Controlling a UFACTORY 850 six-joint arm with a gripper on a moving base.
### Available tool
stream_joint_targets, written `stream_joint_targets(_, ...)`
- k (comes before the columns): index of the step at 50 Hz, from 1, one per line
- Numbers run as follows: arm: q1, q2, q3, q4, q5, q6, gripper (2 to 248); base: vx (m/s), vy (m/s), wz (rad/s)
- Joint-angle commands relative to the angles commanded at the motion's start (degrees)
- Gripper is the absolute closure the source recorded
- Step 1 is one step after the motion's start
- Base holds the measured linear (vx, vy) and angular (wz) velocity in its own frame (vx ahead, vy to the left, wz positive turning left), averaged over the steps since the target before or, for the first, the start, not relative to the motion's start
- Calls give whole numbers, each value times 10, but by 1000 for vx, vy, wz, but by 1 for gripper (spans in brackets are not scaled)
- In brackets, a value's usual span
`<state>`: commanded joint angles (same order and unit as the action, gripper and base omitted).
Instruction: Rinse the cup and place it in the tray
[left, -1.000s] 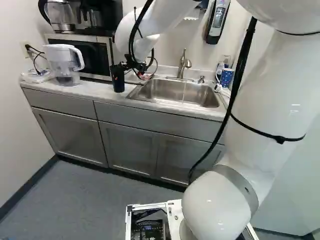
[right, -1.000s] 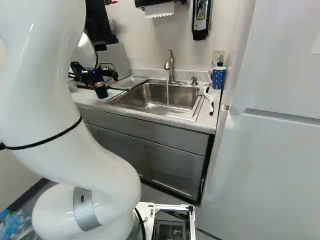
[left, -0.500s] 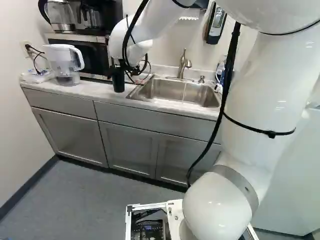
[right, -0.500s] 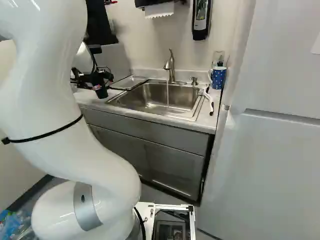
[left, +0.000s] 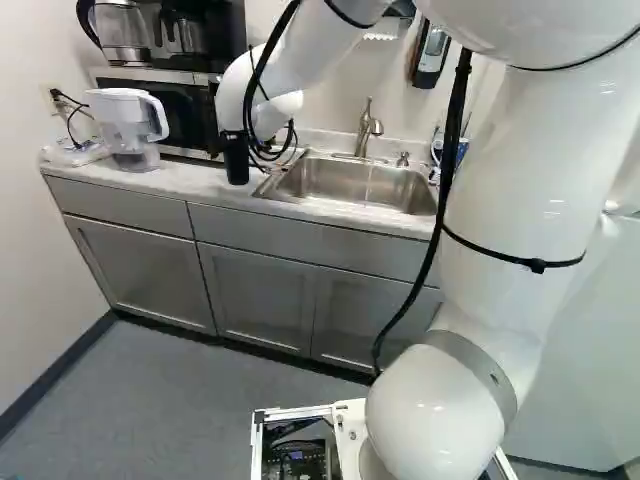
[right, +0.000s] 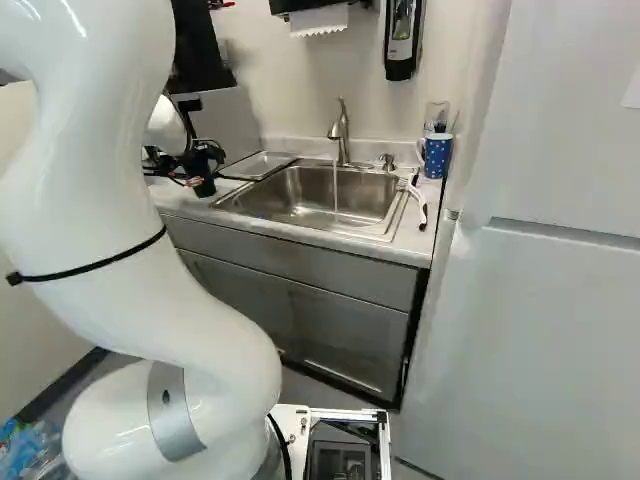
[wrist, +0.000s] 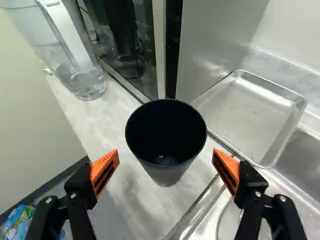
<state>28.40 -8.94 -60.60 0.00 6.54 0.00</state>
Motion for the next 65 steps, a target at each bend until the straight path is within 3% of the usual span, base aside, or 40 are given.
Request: stream_joint_targets(65,7,-17,64,0,232,0,3,0,0,0)
